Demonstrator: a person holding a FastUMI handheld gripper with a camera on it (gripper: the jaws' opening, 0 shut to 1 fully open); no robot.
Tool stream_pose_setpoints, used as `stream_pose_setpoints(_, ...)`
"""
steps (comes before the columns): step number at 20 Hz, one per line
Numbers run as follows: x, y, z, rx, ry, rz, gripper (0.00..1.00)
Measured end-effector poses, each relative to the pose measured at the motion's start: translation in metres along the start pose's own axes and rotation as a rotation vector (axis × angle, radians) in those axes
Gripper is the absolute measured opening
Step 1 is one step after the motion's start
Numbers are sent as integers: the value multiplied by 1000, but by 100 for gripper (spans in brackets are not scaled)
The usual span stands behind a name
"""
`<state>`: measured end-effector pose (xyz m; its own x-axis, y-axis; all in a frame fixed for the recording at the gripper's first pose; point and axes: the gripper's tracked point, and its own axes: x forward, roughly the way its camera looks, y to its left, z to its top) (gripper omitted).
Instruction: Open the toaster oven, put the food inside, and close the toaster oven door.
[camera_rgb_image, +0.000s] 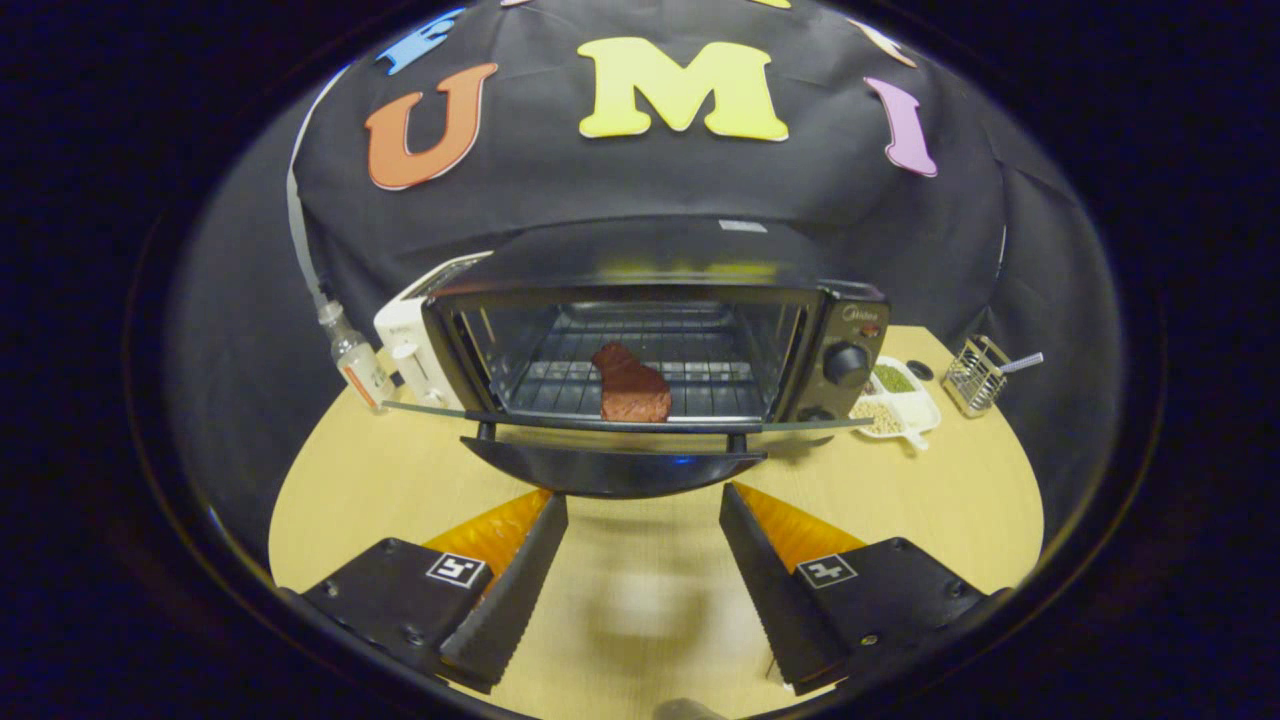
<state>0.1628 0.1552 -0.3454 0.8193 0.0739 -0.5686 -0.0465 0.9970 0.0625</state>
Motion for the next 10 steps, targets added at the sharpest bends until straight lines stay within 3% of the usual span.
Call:
stream_pose_setpoints(4, -5, -6, 26, 2, -44, -13, 98)
stream_pose_setpoints(10, -18, -12, 31, 8, -56, -15, 98)
